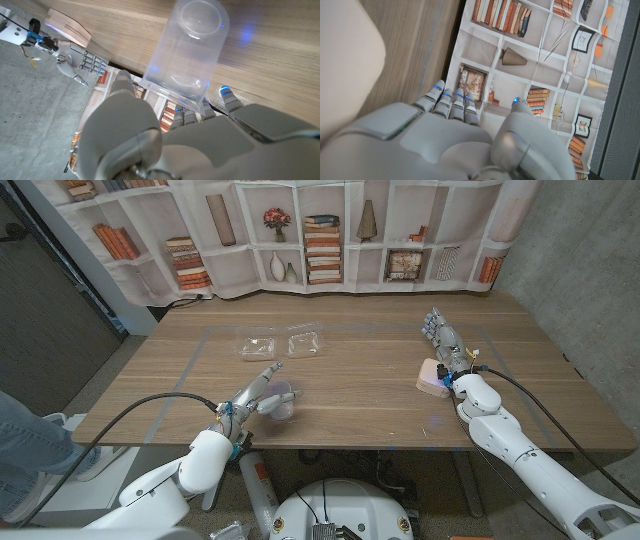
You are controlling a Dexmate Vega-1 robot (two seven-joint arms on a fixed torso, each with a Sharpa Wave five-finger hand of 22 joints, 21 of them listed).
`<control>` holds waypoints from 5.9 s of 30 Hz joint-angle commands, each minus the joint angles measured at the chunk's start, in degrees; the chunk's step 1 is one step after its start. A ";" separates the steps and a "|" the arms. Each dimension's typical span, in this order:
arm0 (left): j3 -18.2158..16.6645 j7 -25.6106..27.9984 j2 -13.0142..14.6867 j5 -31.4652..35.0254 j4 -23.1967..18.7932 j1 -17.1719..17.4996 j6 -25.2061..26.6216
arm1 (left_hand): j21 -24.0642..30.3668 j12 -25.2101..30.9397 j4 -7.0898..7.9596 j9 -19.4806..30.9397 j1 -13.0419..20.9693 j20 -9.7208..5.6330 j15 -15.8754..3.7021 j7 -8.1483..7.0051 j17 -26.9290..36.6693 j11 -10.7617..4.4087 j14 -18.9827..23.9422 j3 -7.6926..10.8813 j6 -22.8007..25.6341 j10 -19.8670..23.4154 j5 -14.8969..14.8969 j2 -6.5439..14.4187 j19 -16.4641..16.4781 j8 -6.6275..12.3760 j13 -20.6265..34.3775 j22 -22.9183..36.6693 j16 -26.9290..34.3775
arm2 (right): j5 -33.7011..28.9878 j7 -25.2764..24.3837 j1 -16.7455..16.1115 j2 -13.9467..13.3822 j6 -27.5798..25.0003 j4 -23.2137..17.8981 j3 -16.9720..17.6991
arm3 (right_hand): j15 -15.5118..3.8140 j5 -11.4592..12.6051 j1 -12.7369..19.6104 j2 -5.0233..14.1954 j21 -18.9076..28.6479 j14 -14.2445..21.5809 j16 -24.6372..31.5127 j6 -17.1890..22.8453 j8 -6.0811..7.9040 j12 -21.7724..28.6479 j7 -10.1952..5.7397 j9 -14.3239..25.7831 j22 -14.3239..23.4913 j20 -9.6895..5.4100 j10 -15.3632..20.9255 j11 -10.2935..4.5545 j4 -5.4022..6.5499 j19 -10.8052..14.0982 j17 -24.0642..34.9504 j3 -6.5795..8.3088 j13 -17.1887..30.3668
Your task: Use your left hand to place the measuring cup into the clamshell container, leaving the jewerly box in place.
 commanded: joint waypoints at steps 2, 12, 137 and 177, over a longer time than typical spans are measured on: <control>2.80 -0.41 1.45 0.02 -1.18 -2.80 4.77 | 0.33 0.61 -0.40 0.11 1.19 0.14 -0.01 -0.23 0.20 -0.10 0.45 0.48 0.15 0.53 -0.20 0.26 0.19 0.21 -0.02 0.30 0.51 | 0.44 0.55 0.43 0.24 0.39 0.94 0.19 | -0.08 0.06 -0.25 0.41 -0.10 0.49 -0.05 0.13 0.11 0.04 -0.68 0.17 0.29 0.47 0.41 0.05 -0.35 0.16 0.27 0.22 0.15; 3.16 -0.45 2.33 -2.03 -0.82 -3.94 4.30 | 5.42 1.27 -1.20 0.04 5.19 0.02 -0.78 0.64 1.97 -0.43 6.87 2.56 2.69 2.11 -1.81 3.32 9.86 0.95 0.04 2.19 3.25 | 0.21 0.17 0.43 0.08 0.25 0.45 0.23 | -0.10 0.07 -0.25 0.43 -0.30 0.55 -0.06 0.12 0.11 0.04 -0.72 0.17 0.30 0.56 0.41 0.03 -0.42 0.23 0.27 0.21 0.15; 2.15 -4.05 4.62 -12.30 -0.02 -11.57 -2.90 | 22.51 7.36 -1.03 2.73 23.15 -3.26 -6.30 -1.43 9.05 -5.36 31.19 17.44 33.09 27.43 -6.86 8.89 29.81 12.34 4.42 1.23 9.50 | -0.16 -1.82 0.56 0.54 1.20 -0.72 1.30 | -0.06 0.02 -0.50 0.79 -2.55 0.93 -0.19 0.36 0.17 0.13 -0.69 0.18 0.38 0.74 0.79 0.04 -1.00 1.07 0.27 0.08 0.20; -0.35 -9.28 7.10 -14.86 -1.25 -12.02 -6.12 | 23.72 6.89 -0.89 2.94 22.31 -3.21 -6.43 -1.45 9.72 -5.31 31.56 18.03 33.07 27.69 -6.65 8.61 29.07 12.50 5.20 0.96 9.00 | -0.42 -2.05 -0.86 -1.15 0.12 -3.45 1.76 | -0.17 0.01 -0.49 0.89 -3.13 1.11 -0.20 0.58 0.22 0.18 -0.54 0.18 0.41 0.56 1.04 0.13 -1.21 1.42 0.25 0.08 0.20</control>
